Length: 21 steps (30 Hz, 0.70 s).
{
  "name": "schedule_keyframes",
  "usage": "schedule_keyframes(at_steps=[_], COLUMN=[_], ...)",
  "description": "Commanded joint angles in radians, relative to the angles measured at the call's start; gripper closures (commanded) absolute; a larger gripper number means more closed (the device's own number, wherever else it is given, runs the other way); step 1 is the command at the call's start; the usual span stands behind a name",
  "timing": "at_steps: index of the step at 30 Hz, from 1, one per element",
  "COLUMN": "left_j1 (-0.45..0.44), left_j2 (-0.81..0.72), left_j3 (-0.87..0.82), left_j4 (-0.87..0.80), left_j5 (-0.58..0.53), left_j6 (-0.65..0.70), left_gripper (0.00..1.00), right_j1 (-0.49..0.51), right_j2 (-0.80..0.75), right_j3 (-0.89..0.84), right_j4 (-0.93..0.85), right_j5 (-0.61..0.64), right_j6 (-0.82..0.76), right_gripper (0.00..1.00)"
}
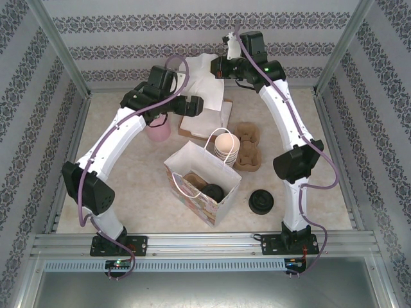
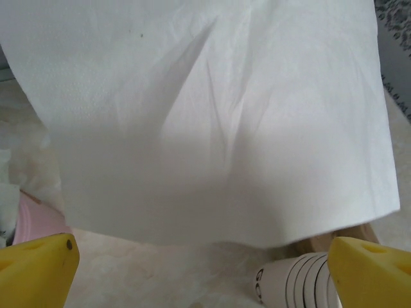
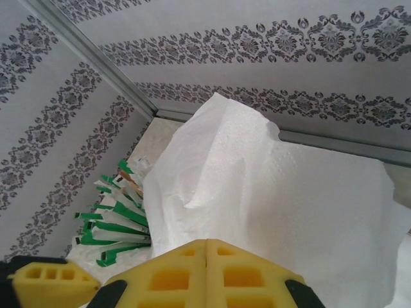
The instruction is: Pack the takeout coffee
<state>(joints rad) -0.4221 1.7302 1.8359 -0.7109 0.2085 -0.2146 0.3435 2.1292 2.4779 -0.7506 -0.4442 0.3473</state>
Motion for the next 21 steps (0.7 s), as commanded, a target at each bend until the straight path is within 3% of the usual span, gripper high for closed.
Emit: schedule_keyframes(at_steps=[1,6,15,21], left_j1=[0.013,0.024,0.026,0.025], left_j2=[0.007,0.022,0.052,0.053], left_j3=[0.028,0.008,0.007,0.003], left_j4=[0.096,0.163,0.188,0.220], left_j5=[0.076,0.149,0.165,0.203], left_j6=[-0.055,-0.102,-0.155,-0.188], left_gripper=[0.00,0.00,0.01,0.11], right_j1=[0.009,0.016,0.026,0.036], right_j2=[-0.062,-0.066,-0.082,-0.082], right_j3=[0.012,0.018,0.032,0.038], right_j4=[0.036,0.048,0.052,0.051], right_j5=[-0.033,-0.043,-0.045,-0.037], right_j6=[0.043,0.065,0.092,0.097], right_gripper=[1.00,1.00,1.00,1.00])
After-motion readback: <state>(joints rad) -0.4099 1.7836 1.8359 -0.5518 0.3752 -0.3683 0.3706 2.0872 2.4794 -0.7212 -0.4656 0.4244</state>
